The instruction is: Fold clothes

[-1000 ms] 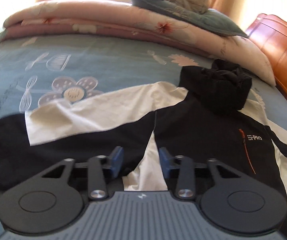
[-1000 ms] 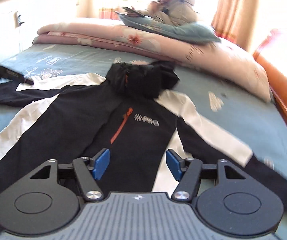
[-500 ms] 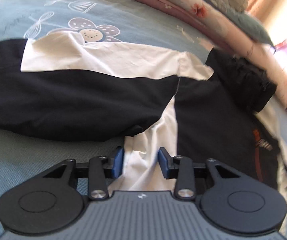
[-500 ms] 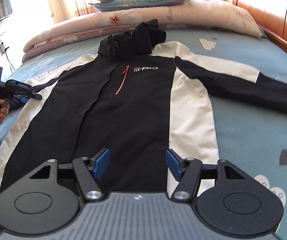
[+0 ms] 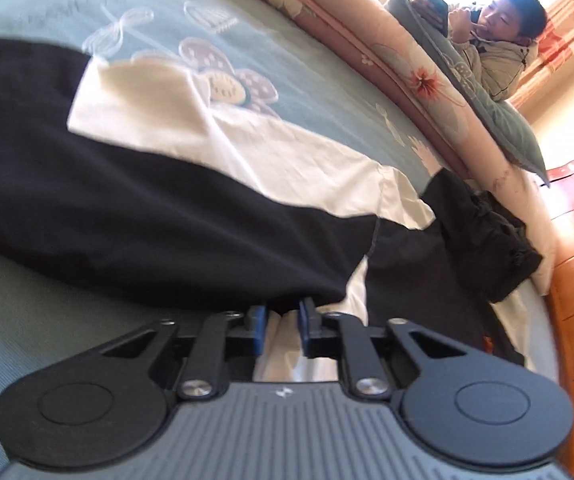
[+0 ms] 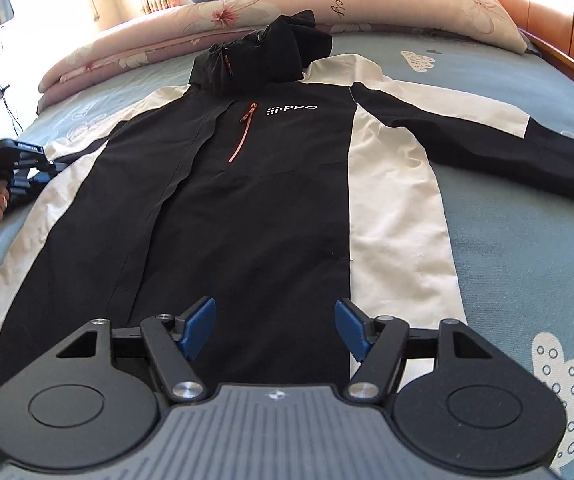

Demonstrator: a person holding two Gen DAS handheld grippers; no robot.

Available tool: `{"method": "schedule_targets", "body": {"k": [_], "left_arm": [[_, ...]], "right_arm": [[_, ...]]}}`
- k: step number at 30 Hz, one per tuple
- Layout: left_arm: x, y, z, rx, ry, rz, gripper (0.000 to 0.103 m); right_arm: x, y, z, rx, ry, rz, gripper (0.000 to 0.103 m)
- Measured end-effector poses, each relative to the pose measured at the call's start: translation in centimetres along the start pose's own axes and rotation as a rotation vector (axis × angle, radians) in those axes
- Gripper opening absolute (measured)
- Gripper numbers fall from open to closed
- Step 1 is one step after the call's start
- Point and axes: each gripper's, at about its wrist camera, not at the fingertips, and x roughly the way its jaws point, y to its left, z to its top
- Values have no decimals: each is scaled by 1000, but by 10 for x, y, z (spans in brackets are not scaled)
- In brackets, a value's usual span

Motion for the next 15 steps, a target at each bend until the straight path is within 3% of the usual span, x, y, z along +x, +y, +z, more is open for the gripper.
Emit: {"method": "schedule_targets", "body": {"k": [4,6,9,11,15], "left_arm": [[-5,-12,7,112,-52,127,13],[-9,-11,6,121,-24,118,13],[-27,-9,-6,144,22,100,24],[-45,-7,-17,142,1,58,24],[-54,-12,-32,91,20,-105,38]], "right_arm": [[-1,-2,0,2,0,4,72],[-2,-4,0,7,-5,6,73],[-3,-5,0,16,-7,13,73],[-3,-5,-1,17,-9,15,73],[0,-3,-1,22,-7,20,73]]}}
